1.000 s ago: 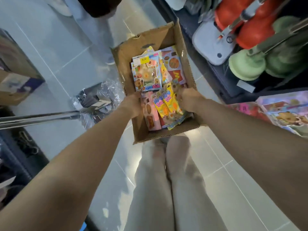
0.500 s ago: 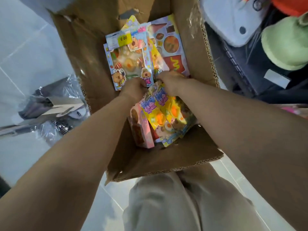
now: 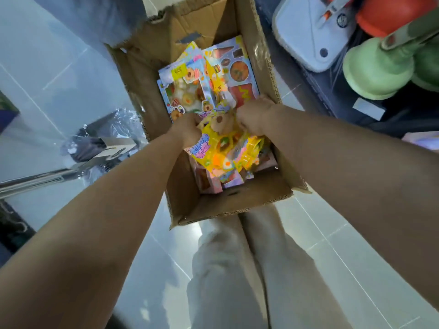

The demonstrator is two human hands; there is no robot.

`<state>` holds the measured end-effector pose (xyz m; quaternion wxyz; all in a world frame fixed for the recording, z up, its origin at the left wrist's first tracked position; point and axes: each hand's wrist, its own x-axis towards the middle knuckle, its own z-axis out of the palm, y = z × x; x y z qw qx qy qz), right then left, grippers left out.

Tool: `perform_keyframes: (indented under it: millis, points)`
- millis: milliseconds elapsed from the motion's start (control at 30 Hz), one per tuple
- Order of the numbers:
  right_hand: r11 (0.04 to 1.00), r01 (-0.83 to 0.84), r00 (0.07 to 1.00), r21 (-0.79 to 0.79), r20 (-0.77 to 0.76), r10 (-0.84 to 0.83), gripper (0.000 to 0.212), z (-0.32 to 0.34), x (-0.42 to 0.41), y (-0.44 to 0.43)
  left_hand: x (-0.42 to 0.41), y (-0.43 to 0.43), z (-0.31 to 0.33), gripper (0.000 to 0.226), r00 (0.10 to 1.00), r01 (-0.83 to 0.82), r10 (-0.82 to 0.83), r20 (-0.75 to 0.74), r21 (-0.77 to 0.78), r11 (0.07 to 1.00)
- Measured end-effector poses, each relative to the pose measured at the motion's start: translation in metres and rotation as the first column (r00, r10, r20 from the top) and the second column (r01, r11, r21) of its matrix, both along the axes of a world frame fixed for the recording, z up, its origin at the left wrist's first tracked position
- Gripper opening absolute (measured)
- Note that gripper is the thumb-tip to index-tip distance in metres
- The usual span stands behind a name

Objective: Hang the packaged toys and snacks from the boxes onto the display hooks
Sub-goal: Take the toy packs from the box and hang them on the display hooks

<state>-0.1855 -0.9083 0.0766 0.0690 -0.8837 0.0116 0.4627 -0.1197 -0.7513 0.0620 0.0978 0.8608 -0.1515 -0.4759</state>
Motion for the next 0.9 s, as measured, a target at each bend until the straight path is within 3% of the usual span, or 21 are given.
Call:
perform_keyframes:
  millis: [133, 267, 333, 400, 500, 667, 900]
  points:
    - [0.990, 0.083, 0.995, 0.117, 0.047, -0.089, 0.011, 0.065, -0.015, 0.000, 0.005, 0.008, 0.084, 0.056, 0.978, -0.029, 0.031, 0.204, -0.013, 1.000]
    - [0.955, 0.237, 0.951, 0.179, 0.160, -0.266, 0.024, 0.154, -0.032, -0.001, 0.000, 0.007, 0.177, 0.042, 0.936, -0.066, 0.083, 0.343, -0.062, 0.996]
    - [0.909, 0.344, 0.897, 0.236, 0.203, -0.392, 0.029, 0.202, -0.048, 0.001, -0.010, 0.006, 0.225, 0.037, 0.901, 0.035, 0.003, 0.433, -0.080, 0.996]
    - [0.847, 0.448, 0.820, 0.287, 0.247, -0.517, 0.026, 0.248, -0.070, 0.001, -0.022, 0.003, 0.267, 0.031, 0.812, 0.227, -0.123, 0.571, -0.116, 0.967]
    - [0.764, 0.574, 0.679, 0.294, 0.351, -0.645, 0.022, 0.315, -0.116, 0.006, -0.053, -0.003, 0.329, 0.031, 0.764, 0.323, -0.126, 0.633, -0.206, 0.924]
    - [0.668, 0.734, 0.460, 0.123, 0.633, -0.622, 0.029, 0.425, -0.206, 0.023, -0.117, -0.010, 0.424, 0.029, 0.702, 0.470, -0.141, 0.698, -0.305, 0.828]
    - [0.495, 0.851, 0.216, 0.176, 0.742, -0.635, 0.020, 0.527, -0.335, 0.019, -0.203, -0.054, 0.532, 0.022, 0.501, 0.751, -0.260, 0.825, -0.265, 0.605]
